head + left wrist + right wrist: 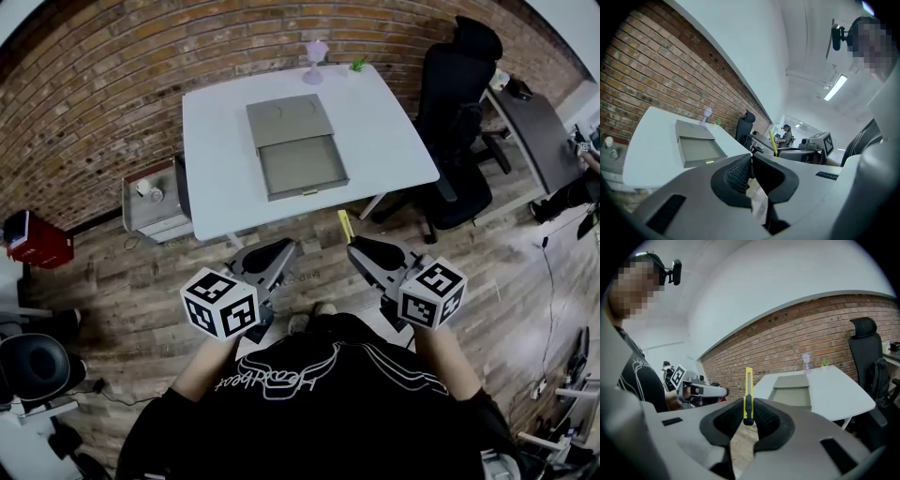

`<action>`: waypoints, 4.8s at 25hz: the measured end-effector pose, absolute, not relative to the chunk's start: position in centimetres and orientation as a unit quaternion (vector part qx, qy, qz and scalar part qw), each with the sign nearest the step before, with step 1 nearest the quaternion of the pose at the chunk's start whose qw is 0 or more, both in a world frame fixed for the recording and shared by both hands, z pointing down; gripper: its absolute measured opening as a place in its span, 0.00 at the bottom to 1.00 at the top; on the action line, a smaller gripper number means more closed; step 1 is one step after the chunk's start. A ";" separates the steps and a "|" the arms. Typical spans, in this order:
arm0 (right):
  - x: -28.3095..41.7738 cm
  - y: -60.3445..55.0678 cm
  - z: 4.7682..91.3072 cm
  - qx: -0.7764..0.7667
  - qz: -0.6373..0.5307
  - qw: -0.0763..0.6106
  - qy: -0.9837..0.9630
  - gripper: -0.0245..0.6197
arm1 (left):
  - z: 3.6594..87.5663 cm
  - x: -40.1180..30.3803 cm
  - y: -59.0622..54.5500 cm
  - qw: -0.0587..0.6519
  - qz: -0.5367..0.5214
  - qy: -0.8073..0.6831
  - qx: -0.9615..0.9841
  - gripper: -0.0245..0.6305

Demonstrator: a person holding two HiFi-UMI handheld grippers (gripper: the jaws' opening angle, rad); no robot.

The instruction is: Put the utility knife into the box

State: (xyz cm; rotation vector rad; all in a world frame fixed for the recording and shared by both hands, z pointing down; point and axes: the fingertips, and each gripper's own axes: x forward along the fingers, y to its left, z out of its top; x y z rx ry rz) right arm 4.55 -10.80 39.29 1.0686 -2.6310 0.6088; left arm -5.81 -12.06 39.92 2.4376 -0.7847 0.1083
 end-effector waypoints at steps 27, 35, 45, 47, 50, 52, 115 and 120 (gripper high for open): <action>2.1 -31.3 45.4 0.283 0.205 0.223 -0.910 0.14 | 41.7 -9.0 -28.4 0.296 0.074 -0.399 0.865 0.09; 1.6 -34.1 50.4 0.257 0.197 0.303 -0.897 0.14 | 41.7 -9.3 -30.3 0.298 0.071 -0.405 0.861 0.09; 1.1 -36.6 56.4 0.226 0.164 0.417 -0.865 0.14 | 42.3 -10.7 -32.8 0.309 0.057 -0.426 0.848 0.09; 0.9 -36.6 57.6 0.216 0.162 0.436 -0.859 0.14 | 42.6 -10.9 -33.0 0.313 0.055 -0.430 0.845 0.09; 0.5 -36.9 58.8 0.201 0.163 0.457 -0.851 0.14 | 43.2 -11.4 -33.5 0.317 0.054 -0.436 0.840 0.09; 0.3 -37.1 59.5 0.190 0.162 0.472 -0.846 0.14 | 43.5 -11.8 -33.8 0.321 0.052 -0.441 0.837 0.09; -2.9 -26.1 37.1 0.221 0.204 0.030 -0.953 0.04 | 36.1 -9.5 -25.6 0.267 0.016 -0.307 0.913 0.09; -3.1 -25.5 36.4 0.227 0.182 0.035 -0.956 0.04 | 35.6 -9.7 -24.6 0.254 0.018 -0.306 0.918 0.09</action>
